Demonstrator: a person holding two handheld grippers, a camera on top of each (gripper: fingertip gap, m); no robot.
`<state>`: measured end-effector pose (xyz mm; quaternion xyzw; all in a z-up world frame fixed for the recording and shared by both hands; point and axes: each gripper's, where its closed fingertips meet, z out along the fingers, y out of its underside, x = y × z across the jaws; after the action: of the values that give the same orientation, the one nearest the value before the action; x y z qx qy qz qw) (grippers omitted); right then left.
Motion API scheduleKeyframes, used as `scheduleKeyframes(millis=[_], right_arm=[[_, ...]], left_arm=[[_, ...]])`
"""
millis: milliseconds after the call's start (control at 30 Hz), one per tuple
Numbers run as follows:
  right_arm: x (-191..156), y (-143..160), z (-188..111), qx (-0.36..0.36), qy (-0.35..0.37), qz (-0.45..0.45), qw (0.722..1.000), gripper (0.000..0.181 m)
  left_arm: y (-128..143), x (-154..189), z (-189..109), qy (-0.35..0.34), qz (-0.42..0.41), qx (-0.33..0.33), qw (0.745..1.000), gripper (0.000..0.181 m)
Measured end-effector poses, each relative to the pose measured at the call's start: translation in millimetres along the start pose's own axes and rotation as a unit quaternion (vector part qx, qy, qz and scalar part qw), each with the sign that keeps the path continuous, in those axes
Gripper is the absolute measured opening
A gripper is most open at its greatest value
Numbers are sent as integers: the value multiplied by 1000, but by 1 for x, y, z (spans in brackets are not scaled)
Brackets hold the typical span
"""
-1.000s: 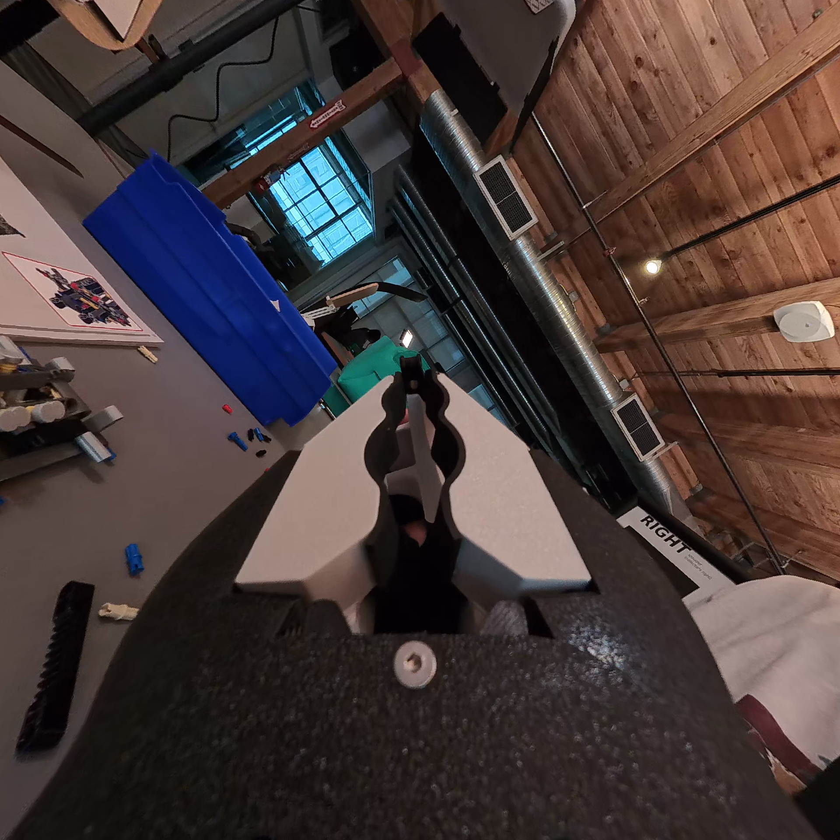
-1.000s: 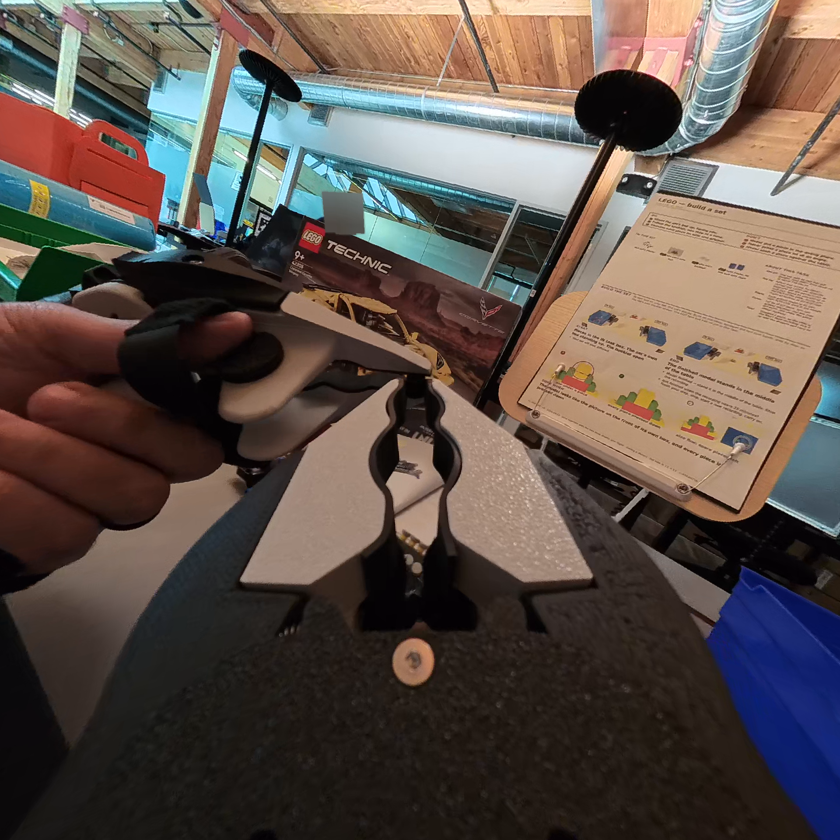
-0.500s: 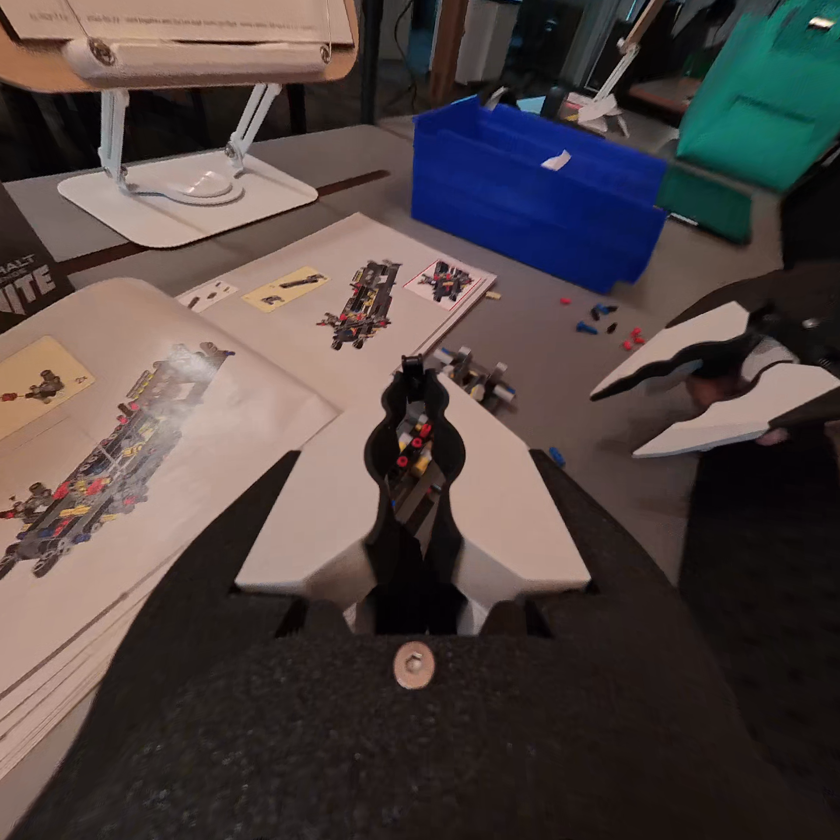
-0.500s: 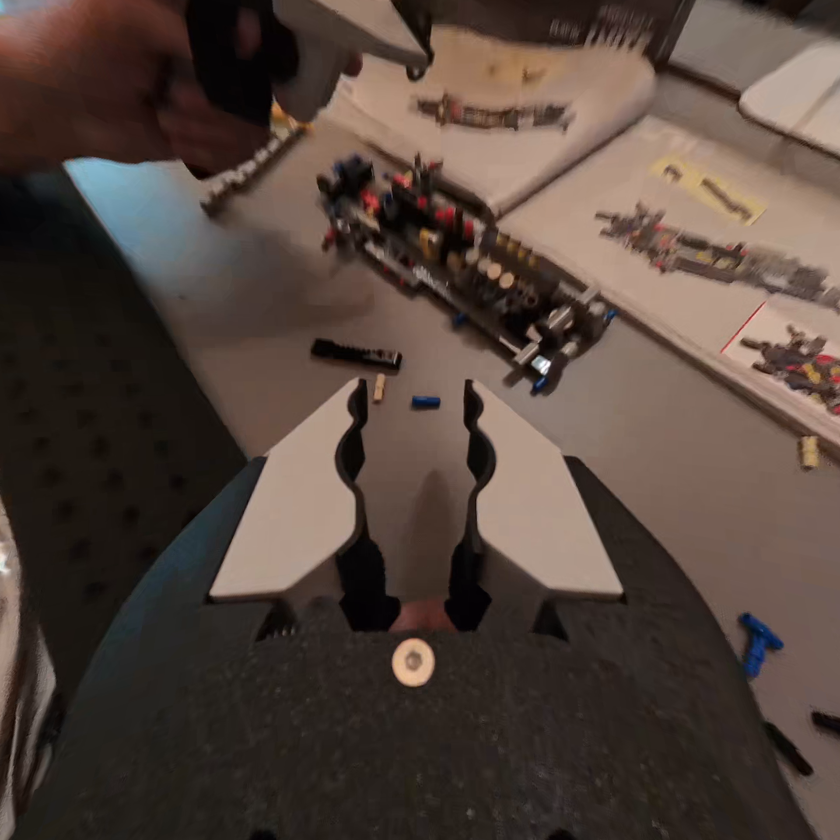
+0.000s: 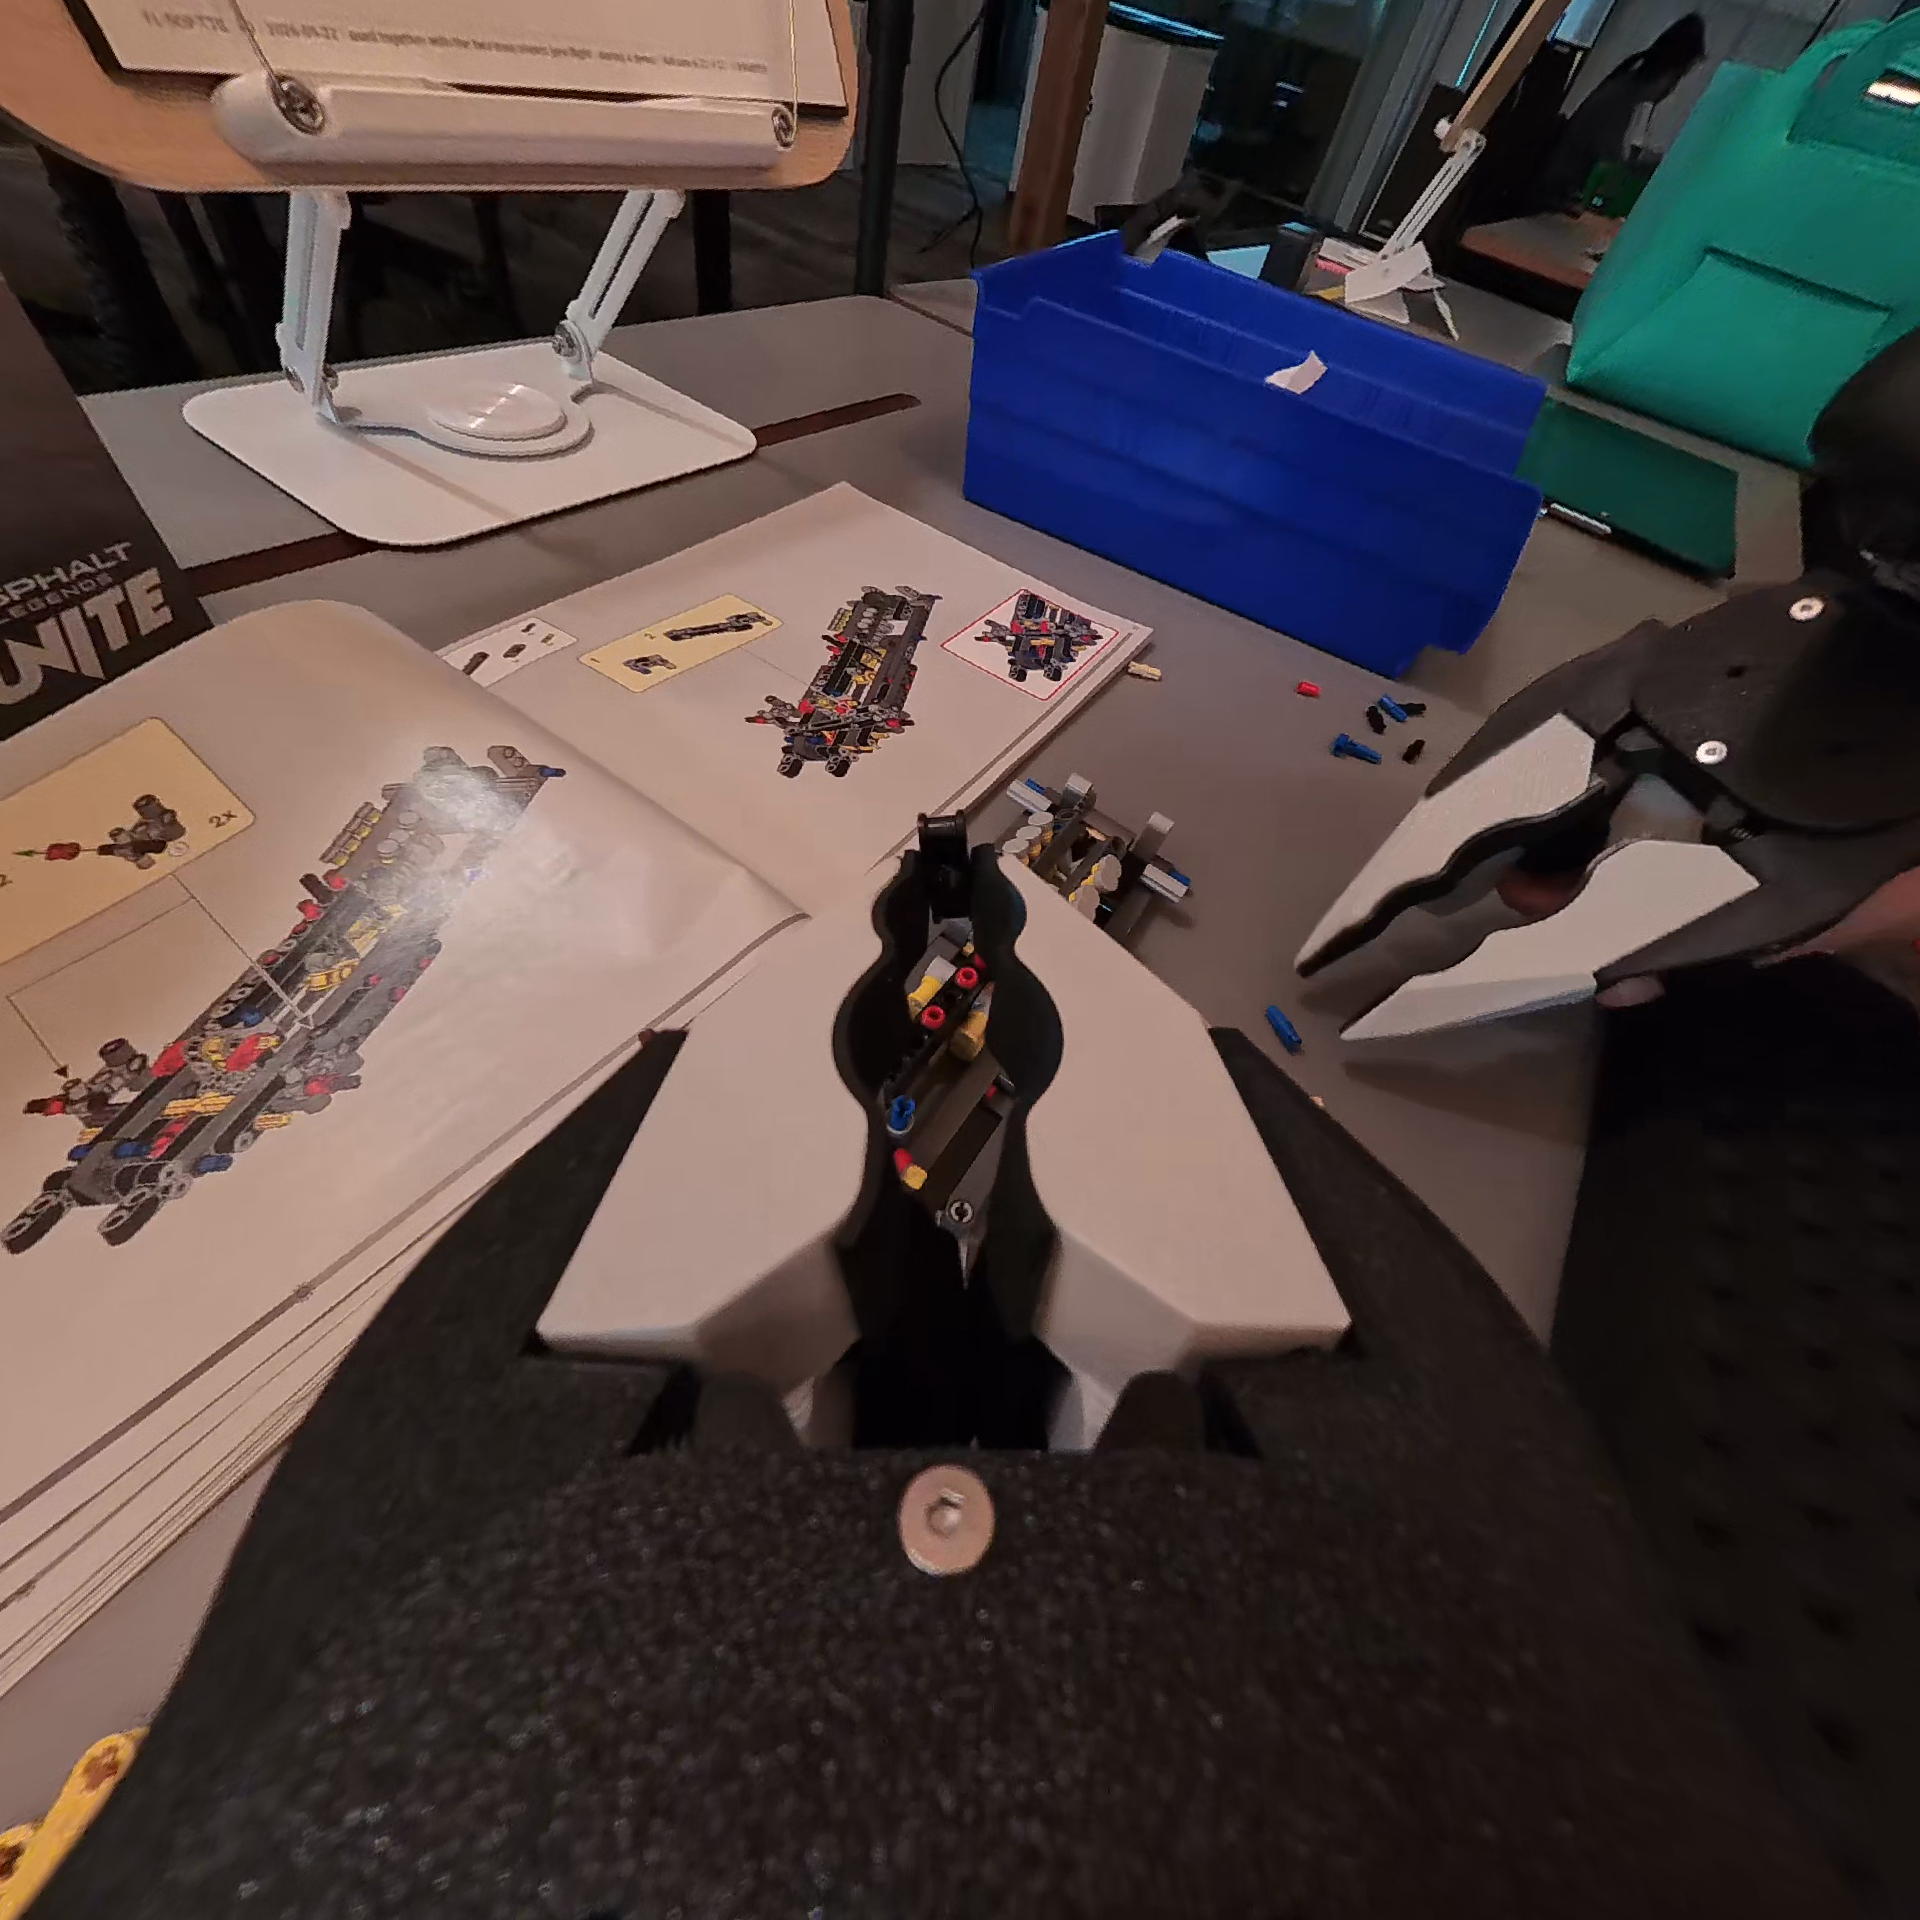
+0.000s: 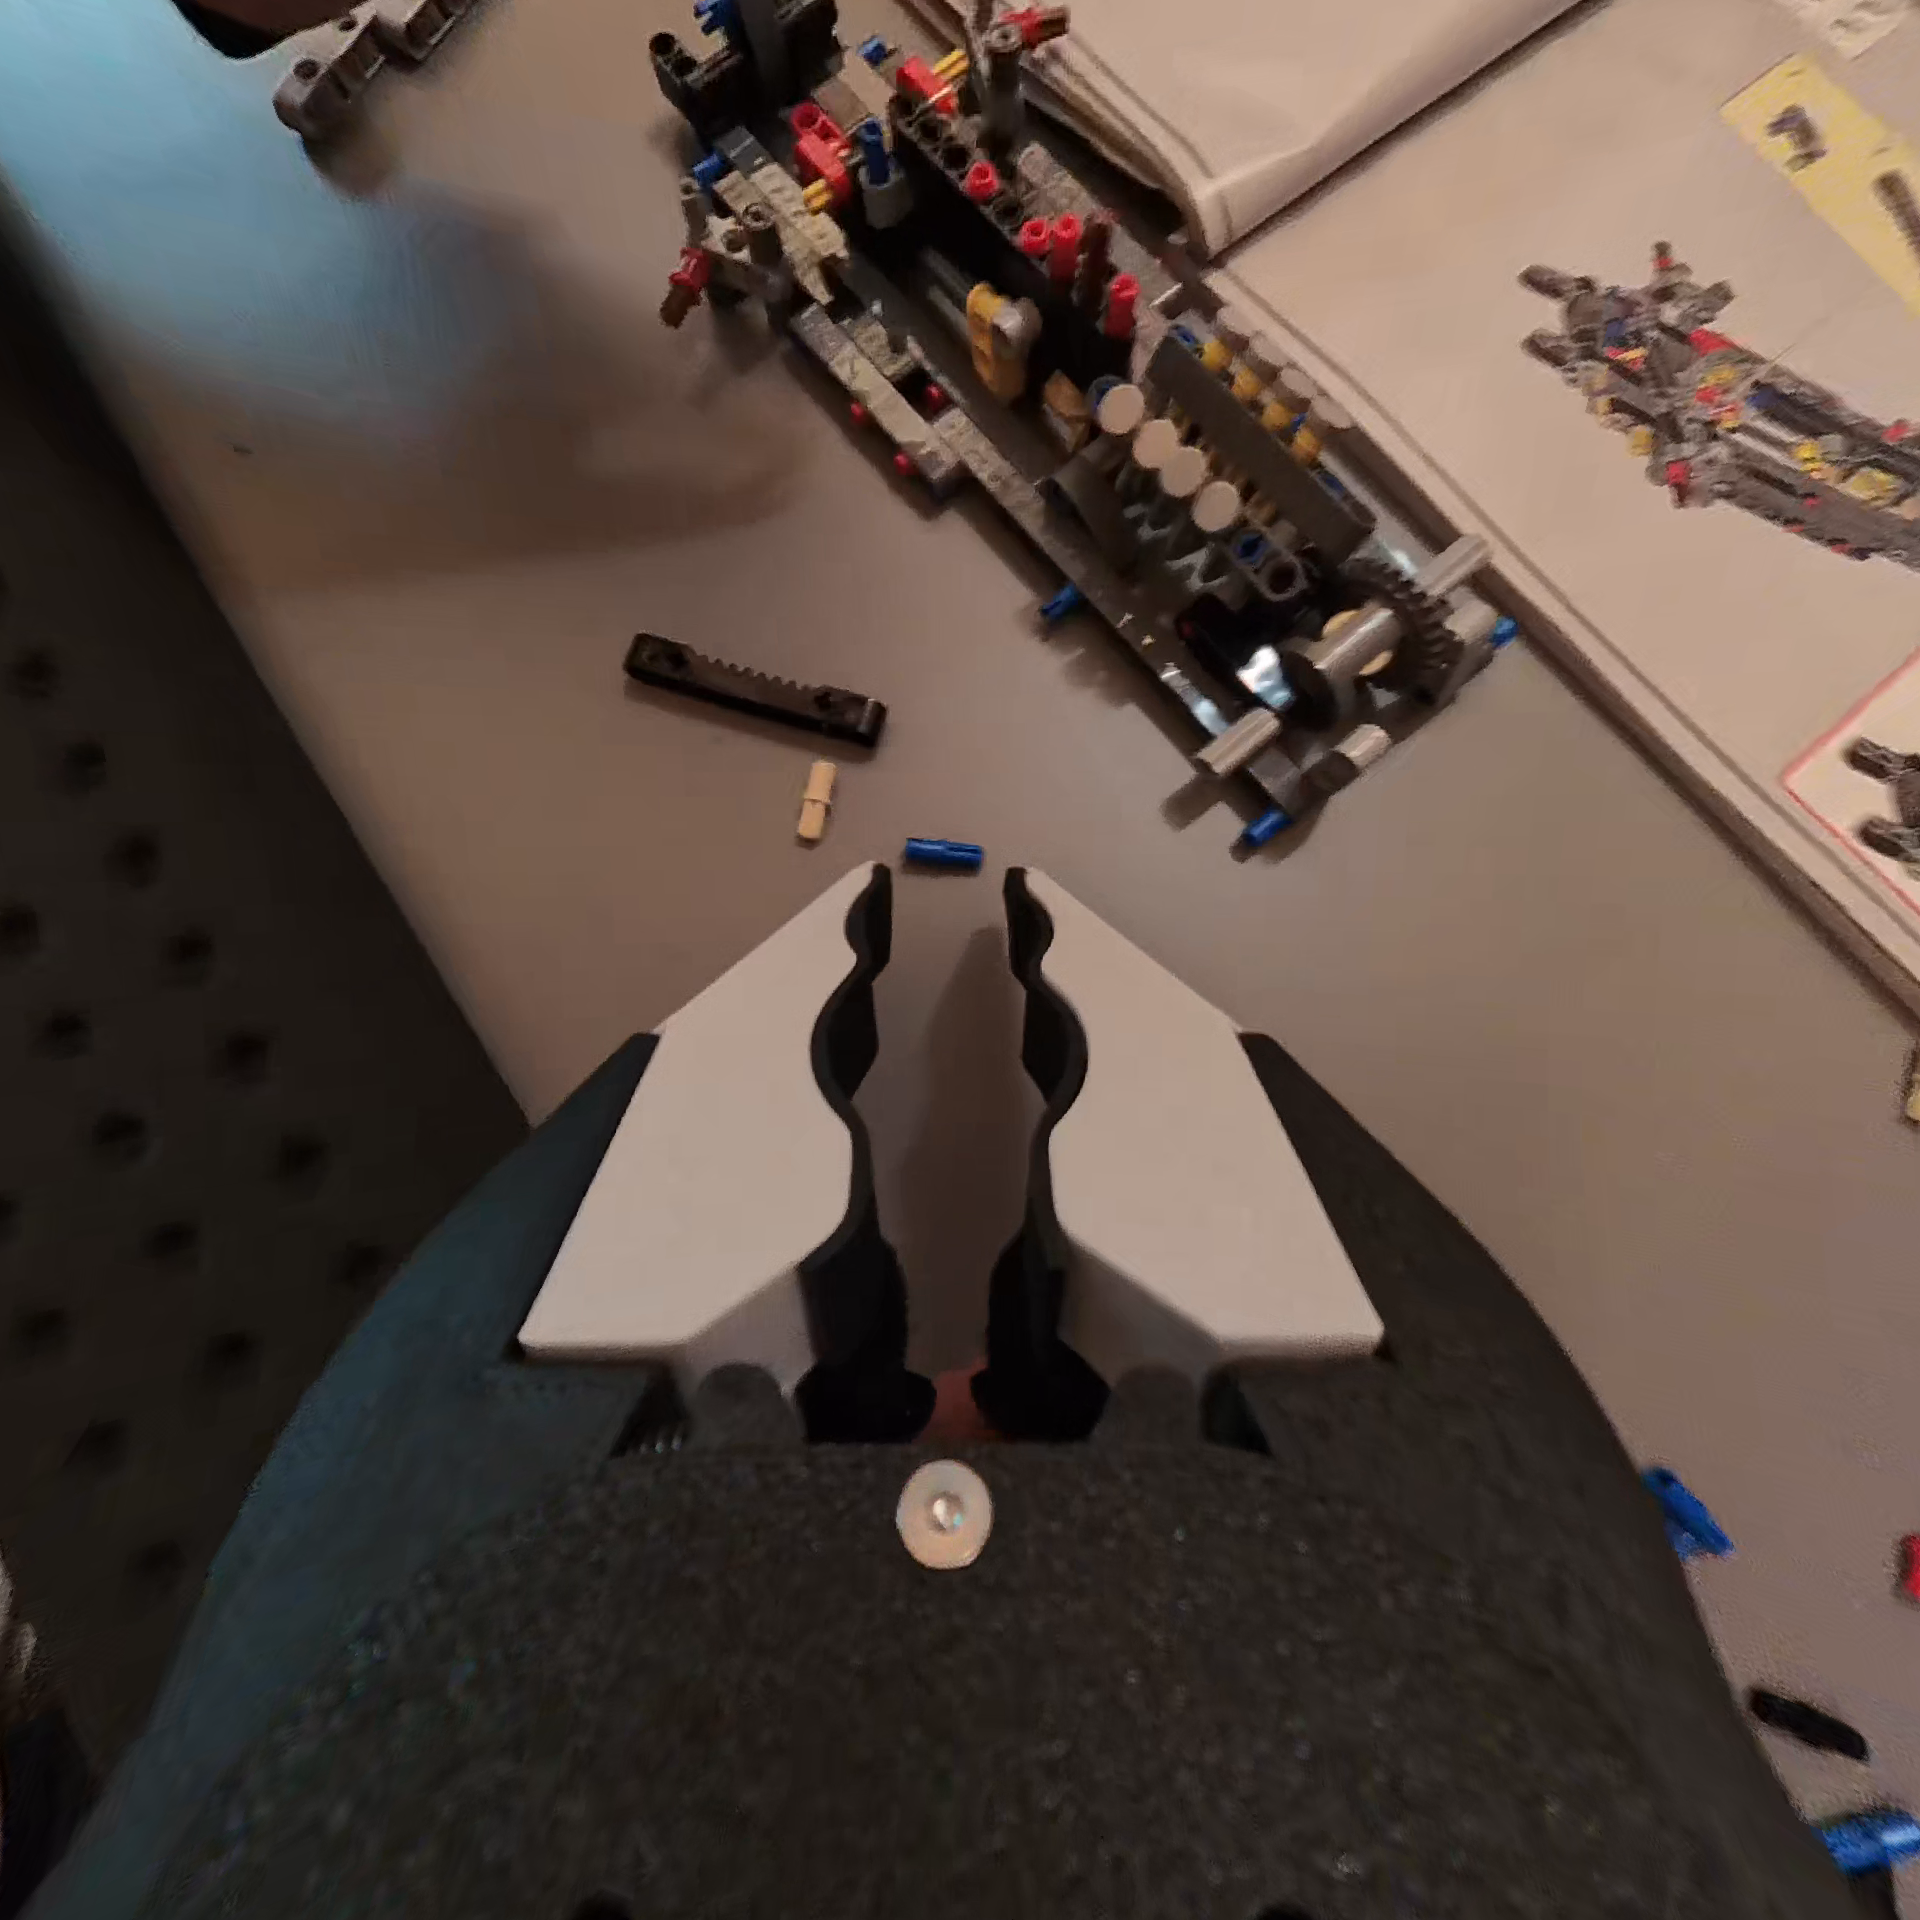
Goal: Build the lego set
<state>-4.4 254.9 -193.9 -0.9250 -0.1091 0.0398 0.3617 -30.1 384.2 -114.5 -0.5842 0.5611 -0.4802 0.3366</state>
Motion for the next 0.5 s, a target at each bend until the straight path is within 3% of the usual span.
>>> scheduleKeyframes(millis=[300,500], right_arm=[[-8,4,13,-5,-7,20,1000,23],[-9,-2,18,3,-14,5,1000,13]], left_arm=[[0,0,1,2,3,0,1000,6],[4,5,4,7,10,-7,1000,6]])
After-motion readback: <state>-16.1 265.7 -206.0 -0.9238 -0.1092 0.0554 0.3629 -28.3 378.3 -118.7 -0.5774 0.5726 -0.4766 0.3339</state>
